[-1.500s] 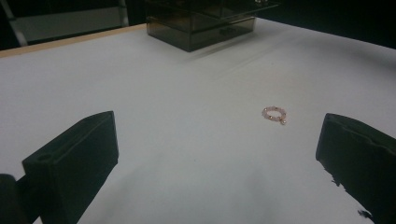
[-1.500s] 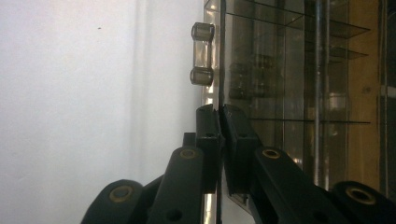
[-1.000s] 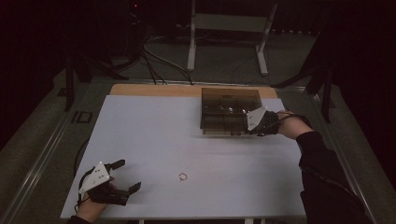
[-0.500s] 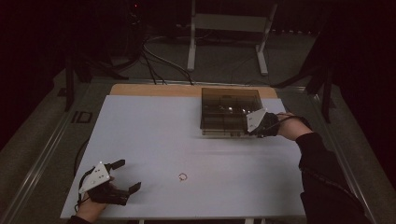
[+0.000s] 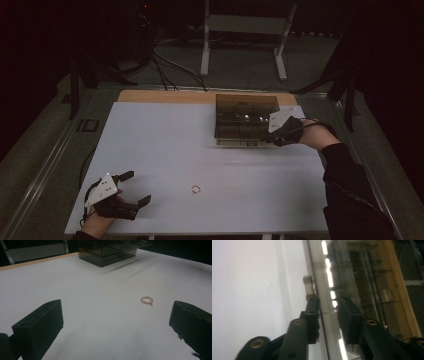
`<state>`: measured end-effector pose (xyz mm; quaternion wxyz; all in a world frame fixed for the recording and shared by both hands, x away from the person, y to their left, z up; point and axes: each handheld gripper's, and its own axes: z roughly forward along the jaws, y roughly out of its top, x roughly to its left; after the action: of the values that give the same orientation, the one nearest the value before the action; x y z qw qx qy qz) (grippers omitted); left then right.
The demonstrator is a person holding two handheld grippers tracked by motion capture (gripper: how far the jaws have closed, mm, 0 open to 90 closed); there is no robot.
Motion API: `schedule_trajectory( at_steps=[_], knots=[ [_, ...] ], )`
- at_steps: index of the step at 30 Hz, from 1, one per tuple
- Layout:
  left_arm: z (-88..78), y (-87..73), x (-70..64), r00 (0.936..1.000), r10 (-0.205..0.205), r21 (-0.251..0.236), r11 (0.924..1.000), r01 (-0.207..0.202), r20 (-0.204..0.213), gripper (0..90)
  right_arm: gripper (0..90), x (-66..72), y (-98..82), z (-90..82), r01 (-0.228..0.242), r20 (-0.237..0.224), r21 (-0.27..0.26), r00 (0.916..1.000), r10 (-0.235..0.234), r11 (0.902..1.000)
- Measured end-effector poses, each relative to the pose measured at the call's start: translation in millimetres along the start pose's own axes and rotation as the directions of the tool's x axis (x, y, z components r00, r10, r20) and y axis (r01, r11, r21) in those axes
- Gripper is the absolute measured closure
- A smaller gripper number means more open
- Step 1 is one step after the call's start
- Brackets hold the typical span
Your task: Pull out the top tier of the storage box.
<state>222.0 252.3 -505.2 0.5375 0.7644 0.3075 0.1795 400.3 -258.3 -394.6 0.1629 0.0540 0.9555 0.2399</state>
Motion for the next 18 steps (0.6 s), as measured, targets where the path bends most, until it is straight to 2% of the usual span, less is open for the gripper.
schedule_trajectory(
  at_steps=[2,4,7,8,9,10,11,12,14,15,16,17,18],
  knots=[
    [0.0,0.1,0.0,1.0,0.0,-0.001,1.0,0.0,0.0,0.0,64.1,0.9,2.1,-4.1,-0.069,0.009,-0.029,0.9976,0.069,0.9972],
    [0.1,0.1,-0.1,1.0,0.0,0.0,1.0,0.0,0.001,0.0,57.1,2.0,3.0,-7.6,-0.116,0.025,-0.067,0.9927,0.118,0.991],
    [0.1,0.3,-0.4,1.0,0.001,0.0,1.0,-0.001,0.001,0.0,35.5,3.6,3.9,-9.1,-0.2,0.043,-0.132,0.9774,0.207,0.9709],
    [0.1,0.3,-0.5,1.0,0.0,0.0,1.0,0.0,0.001,0.0,34.0,4.2,4.5,-9.3,-0.23,0.037,-0.14,0.9707,0.237,0.9631],
    [0.2,0.3,-0.3,1.0,0.001,0.0,1.0,-0.001,0.002,0.0,28.6,5.3,4.9,-9.4,-0.25,0.042,-0.148,0.965,0.259,0.9568],
    [0.1,0.3,-0.3,1.0,0.0,0.0,1.0,0.0,0.002,0.0,19.3,6.4,5.4,-9.3,-0.264,0.049,-0.153,0.9605,0.274,0.9524],
    [0.0,0.4,-0.3,1.0,0.001,-0.002,1.0,-0.001,0.001,0.0,15.1,6.4,6.2,-9.1,-0.302,0.041,-0.15,0.9495,0.311,0.9414],
    [-0.1,0.4,-0.3,1.0,0.0,-0.002,1.0,0.0,0.002,0.0,13.4,5.7,6.3,-9.7,-0.343,0.012,-0.149,0.9373,0.348,0.9276],
    [-0.2,0.4,-0.3,1.0,0.002,-0.002,1.0,-0.002,0.001,0.0,6.9,6.4,6.3,-10.3,-0.4,0.01,-0.155,0.9137,0.406,0.9033],
    [-0.2,0.4,-0.3,1.0,-0.001,-0.003,1.0,0.001,0.002,0.0,2.0,6.7,5.9,-10.7,-0.431,-0.01,-0.163,0.9,0.436,0.8873],
    [-0.2,0.4,-0.3,1.0,0.0,-0.003,1.0,0.0,0.002,0.0,1.0,7.8,5.6,-11.2,-0.454,-0.02,-0.166,0.8891,0.457,0.8755],
    [-0.2,0.5,-0.3,1.0,0.001,-0.003,1.0,-0.001,0.002,0.0,1.0,9.7,5.4,-11.7,-0.466,-0.007,-0.164,0.882,0.471,0.8695],
    [-0.2,0.5,-0.4,1.0,0.001,-0.003,1.0,-0.001,0.003,0.0,0.0,11.2,5.4,-12.3,-0.488,0.001,-0.165,0.8689,0.495,0.857]
  ],
)
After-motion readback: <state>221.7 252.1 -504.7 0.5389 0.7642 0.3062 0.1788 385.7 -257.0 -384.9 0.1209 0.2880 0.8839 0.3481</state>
